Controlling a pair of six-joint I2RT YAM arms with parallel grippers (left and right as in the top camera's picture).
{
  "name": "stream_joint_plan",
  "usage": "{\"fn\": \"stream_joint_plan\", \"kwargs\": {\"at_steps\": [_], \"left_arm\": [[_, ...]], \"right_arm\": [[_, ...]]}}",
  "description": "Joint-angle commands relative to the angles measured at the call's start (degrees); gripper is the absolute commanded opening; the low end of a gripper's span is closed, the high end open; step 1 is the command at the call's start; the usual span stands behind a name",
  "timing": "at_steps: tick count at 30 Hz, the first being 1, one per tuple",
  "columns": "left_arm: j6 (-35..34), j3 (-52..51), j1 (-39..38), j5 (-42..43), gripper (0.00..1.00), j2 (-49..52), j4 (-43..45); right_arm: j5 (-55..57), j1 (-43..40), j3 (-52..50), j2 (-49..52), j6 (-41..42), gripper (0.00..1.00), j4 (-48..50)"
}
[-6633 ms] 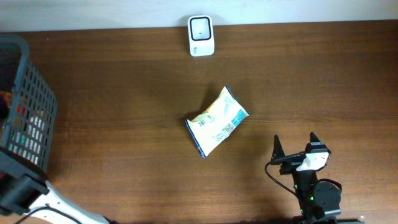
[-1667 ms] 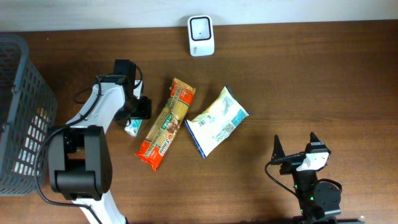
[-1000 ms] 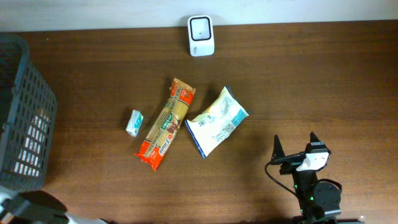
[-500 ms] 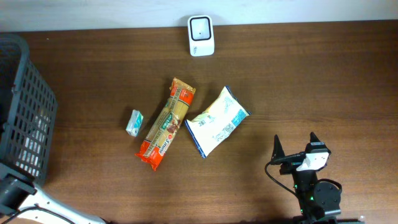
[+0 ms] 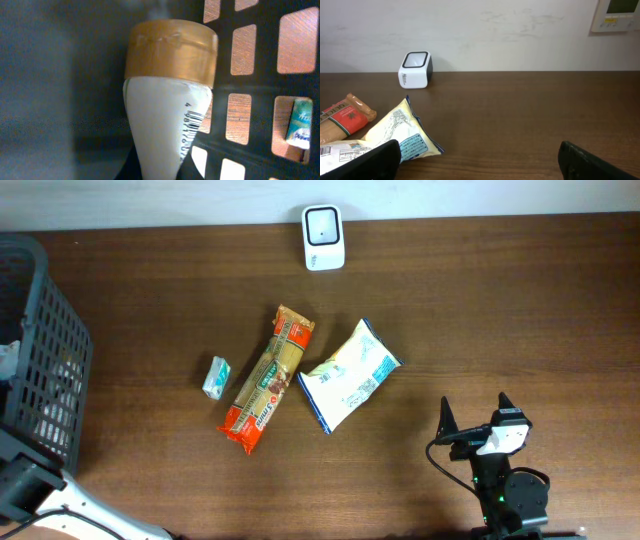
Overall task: Scan the item barcode
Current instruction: 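Take the gold-capped white tube from the basket, lay it down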
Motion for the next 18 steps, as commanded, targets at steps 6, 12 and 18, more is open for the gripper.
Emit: {"fn": "stream_joint_plan", "kwargs": {"at_steps": [6, 12, 18], "left_arm": [[-11.6, 23.2, -1.3, -7.3, 0.0, -1.6, -11.4], [-15.2, 36.5, -8.2, -9.9, 0.0, -18.4, -12.3], [-31.4, 35.4, -34.2, -22.9, 0.0, -27.8, -17.3]], "right_arm": [[0.1, -0.4, -0.5, -0.4, -0.2, 0.99, -0.1], [0.1, -0.4, -0.5, -0.4, -0.2, 0.99, -0.1], [0.1, -0.4, -0.5, -0.4, -0.2, 0.99, -0.1]]}}
